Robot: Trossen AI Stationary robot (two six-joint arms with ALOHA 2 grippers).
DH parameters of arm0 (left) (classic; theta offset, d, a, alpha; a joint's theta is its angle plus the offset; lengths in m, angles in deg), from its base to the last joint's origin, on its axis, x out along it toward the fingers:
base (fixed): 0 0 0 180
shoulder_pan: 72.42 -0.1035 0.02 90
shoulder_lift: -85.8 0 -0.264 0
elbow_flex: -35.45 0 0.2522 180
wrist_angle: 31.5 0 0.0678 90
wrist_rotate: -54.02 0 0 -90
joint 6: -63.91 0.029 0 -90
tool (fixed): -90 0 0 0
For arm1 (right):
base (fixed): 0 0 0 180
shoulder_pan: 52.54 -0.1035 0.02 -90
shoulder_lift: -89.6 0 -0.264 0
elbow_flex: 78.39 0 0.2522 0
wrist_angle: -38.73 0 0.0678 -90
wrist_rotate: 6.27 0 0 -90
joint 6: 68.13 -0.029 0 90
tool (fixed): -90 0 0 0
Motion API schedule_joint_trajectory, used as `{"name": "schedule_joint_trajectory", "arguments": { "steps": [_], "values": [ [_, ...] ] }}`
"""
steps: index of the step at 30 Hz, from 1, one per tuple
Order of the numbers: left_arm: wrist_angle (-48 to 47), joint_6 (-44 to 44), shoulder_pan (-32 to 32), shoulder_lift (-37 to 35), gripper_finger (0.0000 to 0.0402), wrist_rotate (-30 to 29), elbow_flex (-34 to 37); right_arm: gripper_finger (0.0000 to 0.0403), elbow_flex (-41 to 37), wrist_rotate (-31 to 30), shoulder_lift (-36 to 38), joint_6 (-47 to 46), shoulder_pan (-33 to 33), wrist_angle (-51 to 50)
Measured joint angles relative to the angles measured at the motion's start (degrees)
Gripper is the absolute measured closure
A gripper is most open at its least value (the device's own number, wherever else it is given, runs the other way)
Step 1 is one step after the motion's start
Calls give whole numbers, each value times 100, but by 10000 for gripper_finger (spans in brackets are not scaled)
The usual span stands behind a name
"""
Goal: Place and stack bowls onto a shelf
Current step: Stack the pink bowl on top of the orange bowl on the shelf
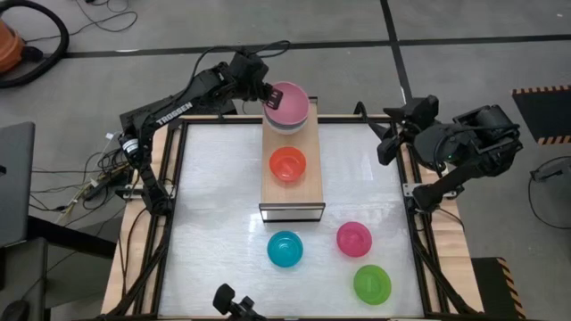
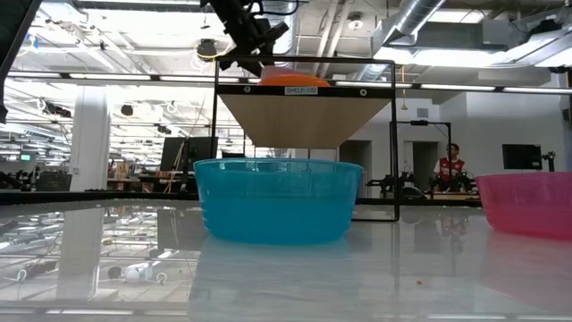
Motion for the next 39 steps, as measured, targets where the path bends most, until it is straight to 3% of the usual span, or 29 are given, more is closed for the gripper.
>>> {"name": "schedule_joint_trajectory", "arguments": {
  "steps": [6, 11, 14, 16, 20, 23, 26, 29, 35, 39],
  "values": [
    [170, 147, -2, -33, 255, 4, -132, 131, 0, 92, 0, 2, 2, 0],
    [167, 250, -2, -60, 243, 146, -553, 131, -63, 118, 2, 0, 0, -3],
    [125, 203, -11, -57, 253, 1162, -889, 131, -192, 132, 4, 7, 0, -4],
    [120, 117, -5, -57, 265, 2279, -1220, 131, -294, 269, 11, 7, 0, -4],
    [-51, -125, 120, -115, 287, 4437, -2044, 131, -615, 1091, 24, 39, 0, -3],
    [-189, -212, 440, -319, 296, 5165, -2551, 131, -1084, 1594, 16, -178, 0, -2],
    [-231, -240, 908, -786, 298, 5422, -2564, 131, -1757, 2253, 88, -643, -2, -2],
    [-641, 36, 1548, -1369, 298, 5015, -2461, 131, -2602, 2805, 192, -1263, -66, -1],
    [-1720, 633, 3794, -2307, 299, 1858, -2070, 131, -4554, 3790, 359, -2513, -319, 310],
    [-1664, 324, 5134, -2662, 299, 157, -1424, 131, -5881, 4636, 476, -2812, -490, 1671]
  ]
}}
